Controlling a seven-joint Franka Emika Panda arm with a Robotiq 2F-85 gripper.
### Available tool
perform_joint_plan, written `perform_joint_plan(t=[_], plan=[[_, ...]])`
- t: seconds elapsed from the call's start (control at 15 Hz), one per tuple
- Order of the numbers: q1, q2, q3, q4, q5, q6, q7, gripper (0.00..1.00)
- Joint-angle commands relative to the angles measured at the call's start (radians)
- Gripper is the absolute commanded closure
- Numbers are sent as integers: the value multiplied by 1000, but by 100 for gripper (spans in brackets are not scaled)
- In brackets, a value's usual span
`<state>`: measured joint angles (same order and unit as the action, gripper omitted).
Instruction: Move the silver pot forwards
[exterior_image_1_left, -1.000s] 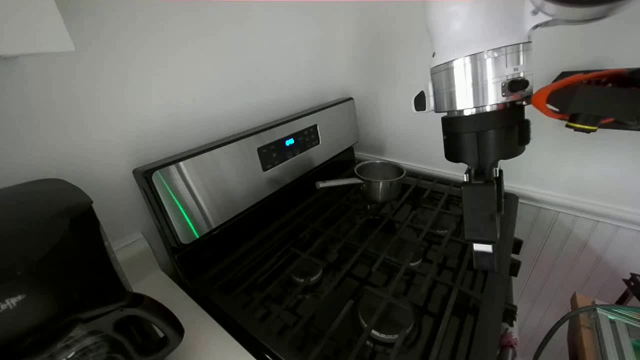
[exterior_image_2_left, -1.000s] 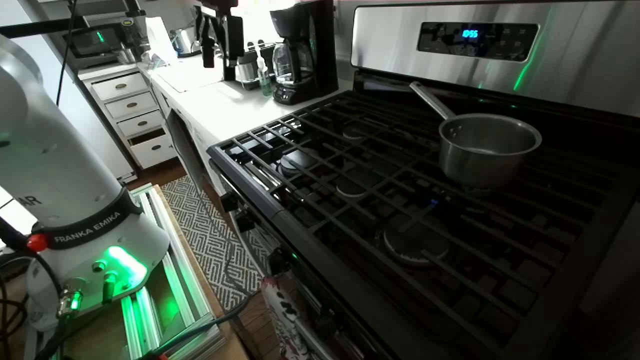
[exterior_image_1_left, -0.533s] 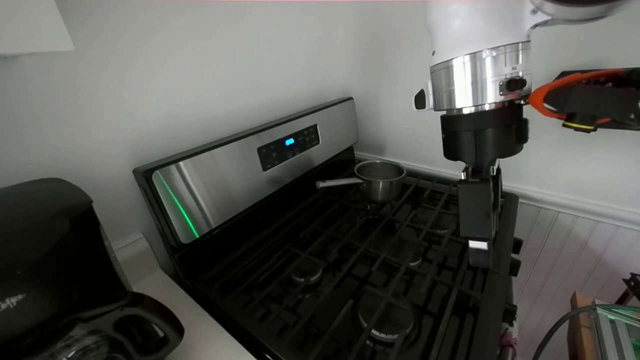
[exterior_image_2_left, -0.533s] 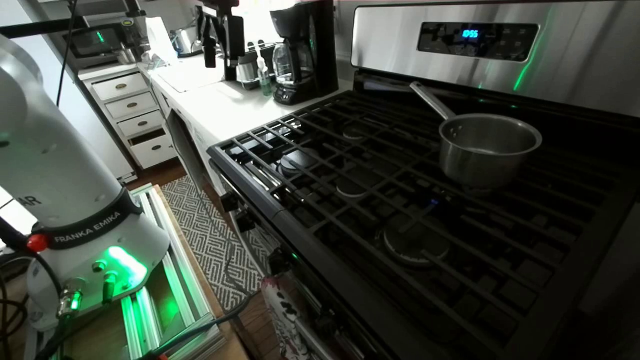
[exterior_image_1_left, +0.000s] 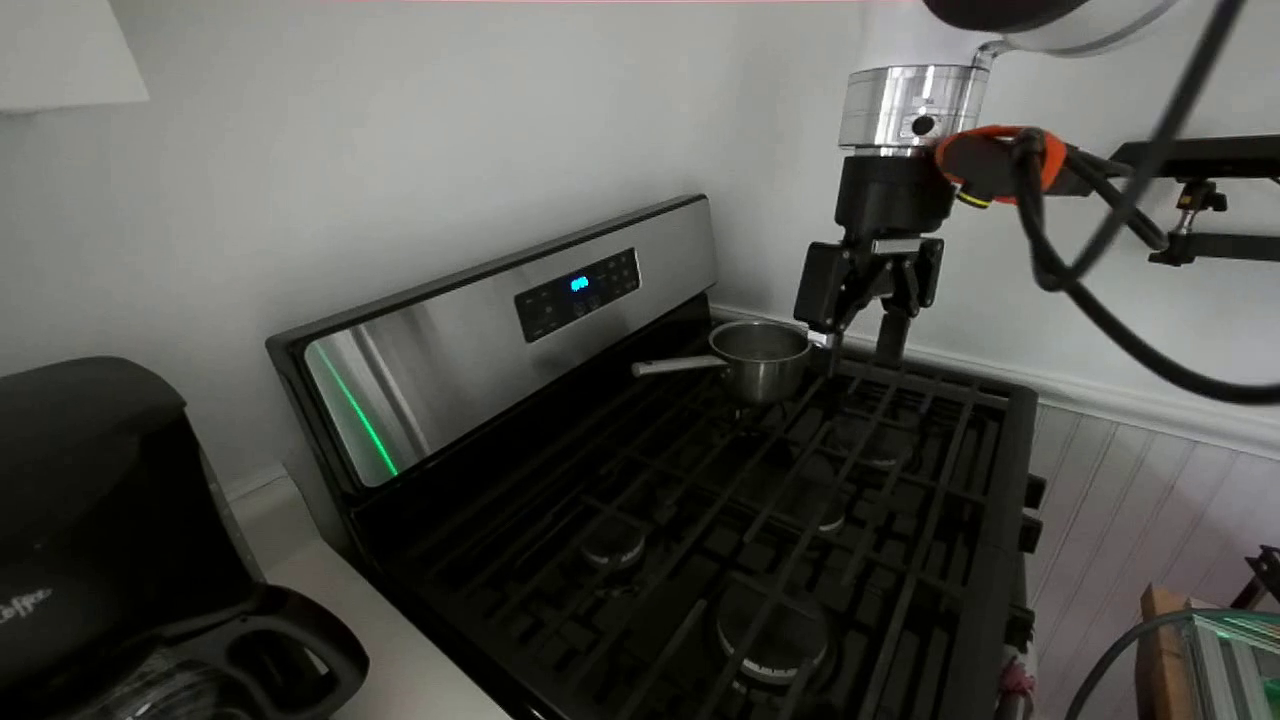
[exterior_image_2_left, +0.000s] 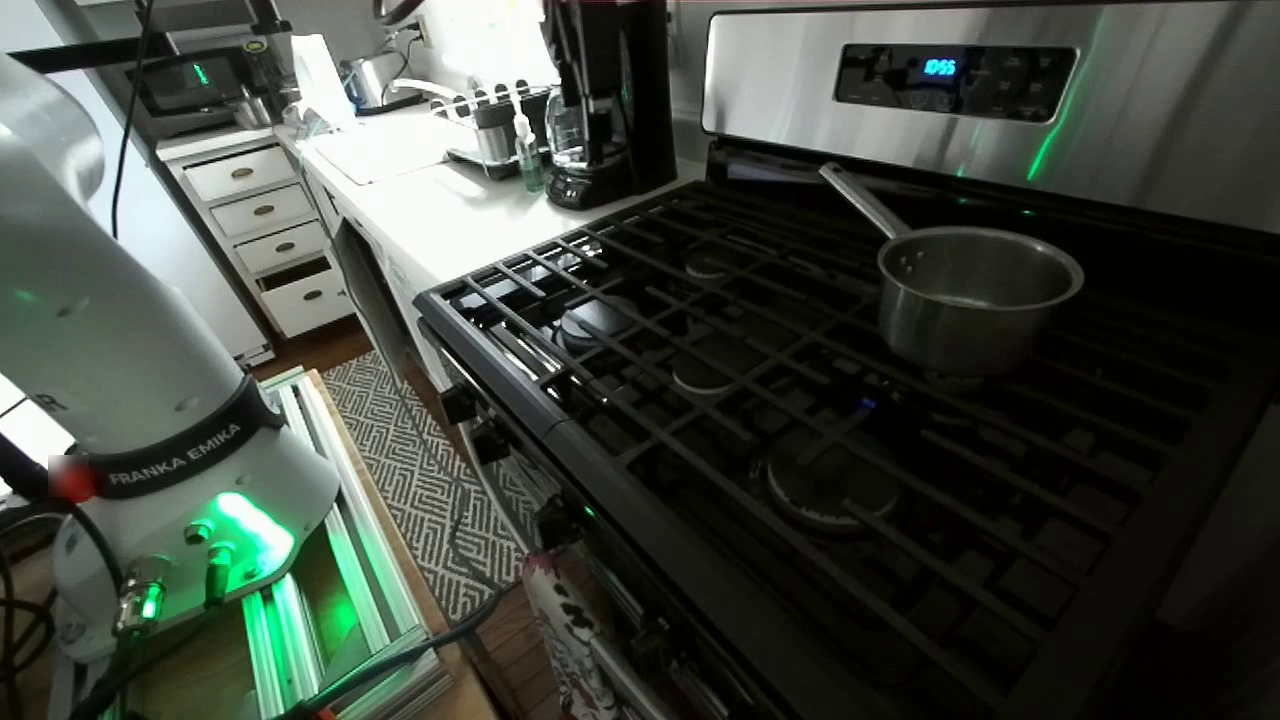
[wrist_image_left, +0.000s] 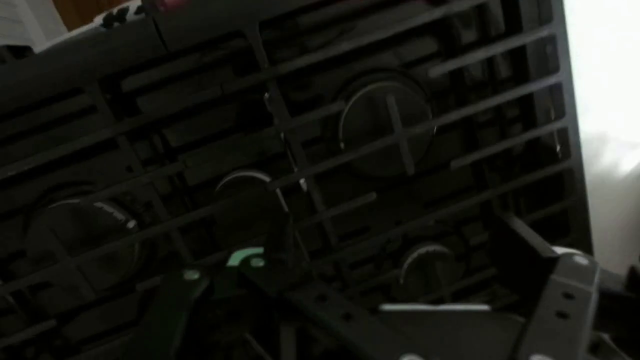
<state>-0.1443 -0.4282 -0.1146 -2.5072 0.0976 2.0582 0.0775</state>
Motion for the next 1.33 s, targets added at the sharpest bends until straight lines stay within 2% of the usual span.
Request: perform_joint_plan(t=[0.0, 0.33, 0.4, 0.67, 0.87, 1.27], plan=[[-59, 128, -31, 91, -9, 108, 92, 0], [-126, 239, -63, 135, -30, 268, 226, 0], [-106, 189, -66, 102, -14, 232, 157, 0], [-117, 233, -73, 122, -14, 261, 192, 0], [-149, 360, -86, 181, -45, 336, 308, 0], [-161, 530, -154, 268, -37, 453, 408, 0]])
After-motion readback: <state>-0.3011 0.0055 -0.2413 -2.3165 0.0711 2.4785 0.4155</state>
